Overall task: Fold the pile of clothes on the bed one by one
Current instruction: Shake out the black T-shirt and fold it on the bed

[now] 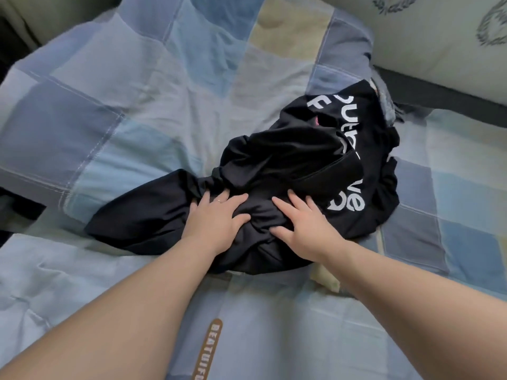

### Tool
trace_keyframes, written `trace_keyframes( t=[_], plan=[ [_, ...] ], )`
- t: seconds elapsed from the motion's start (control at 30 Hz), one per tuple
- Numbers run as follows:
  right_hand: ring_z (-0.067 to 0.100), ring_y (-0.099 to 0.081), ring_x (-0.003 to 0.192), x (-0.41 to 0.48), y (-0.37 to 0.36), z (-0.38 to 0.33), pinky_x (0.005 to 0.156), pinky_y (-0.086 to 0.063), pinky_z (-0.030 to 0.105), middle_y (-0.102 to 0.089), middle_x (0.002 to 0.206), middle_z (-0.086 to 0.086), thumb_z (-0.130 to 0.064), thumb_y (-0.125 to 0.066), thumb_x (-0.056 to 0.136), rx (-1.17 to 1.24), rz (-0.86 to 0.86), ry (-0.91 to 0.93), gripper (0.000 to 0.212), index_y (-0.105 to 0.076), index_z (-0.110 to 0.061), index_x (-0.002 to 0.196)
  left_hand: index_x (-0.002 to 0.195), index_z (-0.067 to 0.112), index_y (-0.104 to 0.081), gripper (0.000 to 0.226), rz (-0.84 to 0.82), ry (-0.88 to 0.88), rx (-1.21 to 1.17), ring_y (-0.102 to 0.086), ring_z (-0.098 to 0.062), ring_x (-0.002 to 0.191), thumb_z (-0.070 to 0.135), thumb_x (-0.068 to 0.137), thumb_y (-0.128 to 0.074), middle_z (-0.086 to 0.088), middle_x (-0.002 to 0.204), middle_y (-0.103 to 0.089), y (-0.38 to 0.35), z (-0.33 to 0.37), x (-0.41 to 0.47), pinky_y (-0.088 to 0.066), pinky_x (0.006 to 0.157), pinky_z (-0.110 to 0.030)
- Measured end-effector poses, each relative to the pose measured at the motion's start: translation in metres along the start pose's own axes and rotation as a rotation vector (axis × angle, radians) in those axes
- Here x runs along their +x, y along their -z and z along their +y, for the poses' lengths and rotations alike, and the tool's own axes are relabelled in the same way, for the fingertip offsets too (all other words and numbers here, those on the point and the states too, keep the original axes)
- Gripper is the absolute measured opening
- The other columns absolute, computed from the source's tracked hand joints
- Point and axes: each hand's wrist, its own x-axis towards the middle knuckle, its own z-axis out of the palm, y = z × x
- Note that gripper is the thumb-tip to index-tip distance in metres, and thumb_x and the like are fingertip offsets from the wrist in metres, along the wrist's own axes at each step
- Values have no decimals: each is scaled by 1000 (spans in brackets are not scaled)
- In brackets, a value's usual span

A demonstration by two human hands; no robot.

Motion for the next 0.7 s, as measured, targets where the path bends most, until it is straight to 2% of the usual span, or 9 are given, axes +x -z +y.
trace_keyframes(
  t=[0.2,0.27,0.3,0.37,0.43,0.5,0.6,0.67,0.7],
  plan=[
    [33,0,155,-15,24,-10,124,-5,39,0,169,-1,-45,-39,106,54,-171,-65,57,-20,-37,159,152,43,-36,44,-122,15,-160,-13,-34,153,43,109,-27,10,164,-27,29,13,-20,-16,121,-57],
    [27,-11,154,-41,33,-16,123,-11,35,-9,168,-1,-41,-38,106,117,-187,-83,50,-32,-34,156,151,42,-39,43,-155,-1,-268,-19,-30,152,43,109,-30,11,163,-30,43,24,-48,-19,122,-50],
    [23,-20,152,-59,37,-18,120,-18,31,-18,167,-3,-40,-40,106,154,-186,-92,47,-41,-34,152,149,41,-43,42,-155,-7,-320,-27,-27,150,43,109,-32,10,160,-36,50,31,-67,-25,120,-45],
    [19,-47,136,-104,45,-22,103,-36,25,-44,155,-6,-38,-45,103,243,-170,-127,39,-56,-34,141,144,36,-52,40,-133,-5,-419,-46,-23,138,41,108,-35,7,148,-53,64,48,-107,-36,112,-39],
    [13,-58,118,-157,54,-25,95,-43,25,-63,134,-8,-35,-51,102,410,-146,-172,34,-64,-31,133,137,28,-59,38,-93,25,-536,-52,-23,129,39,108,-38,4,139,-61,77,69,-149,-41,106,-36],
    [11,-59,119,-214,67,-27,93,-44,24,-66,128,-8,-32,-54,102,599,-114,-187,32,-66,-27,131,128,22,-66,34,-49,25,-674,-57,-22,122,35,107,-42,3,128,-67,91,96,-189,-43,102,-34],
    [8,-63,112,-306,90,-29,78,-44,16,-70,121,-8,-31,-56,101,778,-53,-202,30,-67,-24,128,105,19,-71,28,-24,-9,-771,-62,-17,99,31,106,-46,4,101,-72,112,143,-254,-46,86,-33],
    [8,-65,109,-366,103,-25,74,-45,14,-71,116,-9,-28,-58,101,857,5,-185,27,-68,-24,125,82,23,-64,28,-32,-65,-737,-59,-19,83,32,104,-50,7,80,-65,125,178,-298,-43,72,-34],
    [6,-65,108,-399,108,-21,72,-44,11,-71,116,-9,-26,-59,100,888,43,-163,26,-67,-24,125,76,24,-58,29,-46,-105,-704,-57,-19,77,33,103,-52,7,74,-61,130,197,-322,-41,67,-33]
  ],
)
